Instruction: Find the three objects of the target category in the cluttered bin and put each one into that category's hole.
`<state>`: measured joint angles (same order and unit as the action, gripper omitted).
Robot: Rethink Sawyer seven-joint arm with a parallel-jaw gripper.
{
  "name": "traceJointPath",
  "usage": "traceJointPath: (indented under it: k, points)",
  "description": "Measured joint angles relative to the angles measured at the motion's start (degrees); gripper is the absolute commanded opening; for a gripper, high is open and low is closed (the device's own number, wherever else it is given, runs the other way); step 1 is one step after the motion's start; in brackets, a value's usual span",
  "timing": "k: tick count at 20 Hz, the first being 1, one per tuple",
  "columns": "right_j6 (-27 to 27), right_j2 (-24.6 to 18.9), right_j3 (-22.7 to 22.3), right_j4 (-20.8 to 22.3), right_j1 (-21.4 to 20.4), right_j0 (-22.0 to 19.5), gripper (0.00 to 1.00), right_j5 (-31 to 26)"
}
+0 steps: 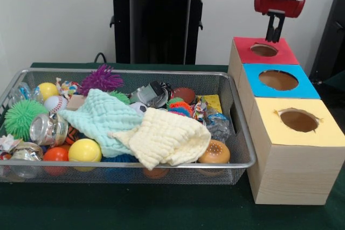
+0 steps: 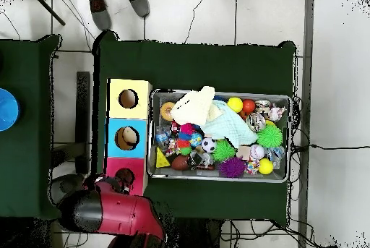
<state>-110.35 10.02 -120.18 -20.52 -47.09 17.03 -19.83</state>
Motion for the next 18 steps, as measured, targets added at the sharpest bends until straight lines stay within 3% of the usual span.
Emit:
traceJointPath:
  k: [10,18]
  points:
    - [0.0,1.9,2.9,2.4,-4.2,-0.6,0.00,-7.7]
    - [0.0,3.3,8.0,4.3,-6.2,-4.0,0.00,-13.8]
